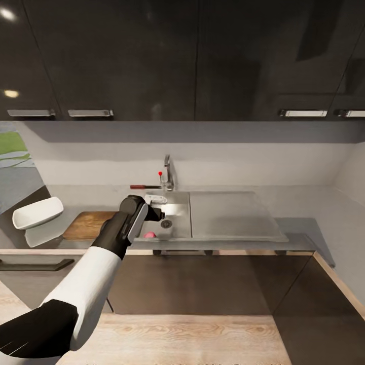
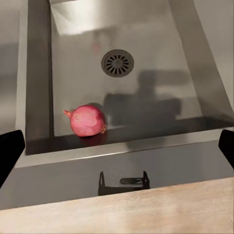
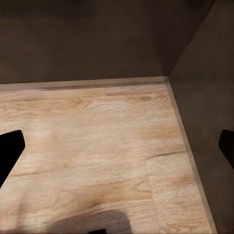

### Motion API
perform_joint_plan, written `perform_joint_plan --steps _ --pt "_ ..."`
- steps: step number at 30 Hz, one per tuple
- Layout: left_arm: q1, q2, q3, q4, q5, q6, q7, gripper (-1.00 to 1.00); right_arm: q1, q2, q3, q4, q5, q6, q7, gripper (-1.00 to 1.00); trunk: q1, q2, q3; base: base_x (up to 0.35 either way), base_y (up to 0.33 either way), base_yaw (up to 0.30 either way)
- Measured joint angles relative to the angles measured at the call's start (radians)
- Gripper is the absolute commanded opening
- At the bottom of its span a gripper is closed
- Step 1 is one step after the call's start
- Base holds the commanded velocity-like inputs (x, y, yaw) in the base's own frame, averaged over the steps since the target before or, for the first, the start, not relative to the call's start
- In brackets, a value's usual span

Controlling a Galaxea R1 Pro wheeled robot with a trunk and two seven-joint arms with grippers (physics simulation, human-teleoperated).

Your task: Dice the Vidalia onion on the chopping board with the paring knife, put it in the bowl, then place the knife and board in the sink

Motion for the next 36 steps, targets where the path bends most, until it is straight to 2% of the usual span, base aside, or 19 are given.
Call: perform_joint_plan --steps 12,20,30,36 --pt "0.0 -0.001 0.0 0.029 0.0 -0.001 -0.001 1.0 0.0 0.0 0.0 0.002 0.0 0.001 0.0 1.0 0.0 0.0 -0.019 0.01 0.0 0.0" --pt "0.0 -0.001 0.0 0.044 0.0 -0.001 -0.002 1.0 0.0 0.0 0.0 0.002 0.0 0.001 0.0 1.0 0.0 0.0 -0.031 0.176 0.0 0.0" --pt "0.0 -0.001 0.0 0.07 0.0 -0.002 -0.003 1.0 0.0 0.0 0.0 0.002 0.0 0.0 0.0 1.0 0.0 0.0 -0.034 0.054 0.0 0.0" --pt "0.0 -0.001 0.0 0.08 0.0 -0.002 -0.004 1.0 0.0 0.0 0.0 0.003 0.0 0.0 0.0 1.0 -0.001 0.0 -0.036 0.265 0.0 0.0"
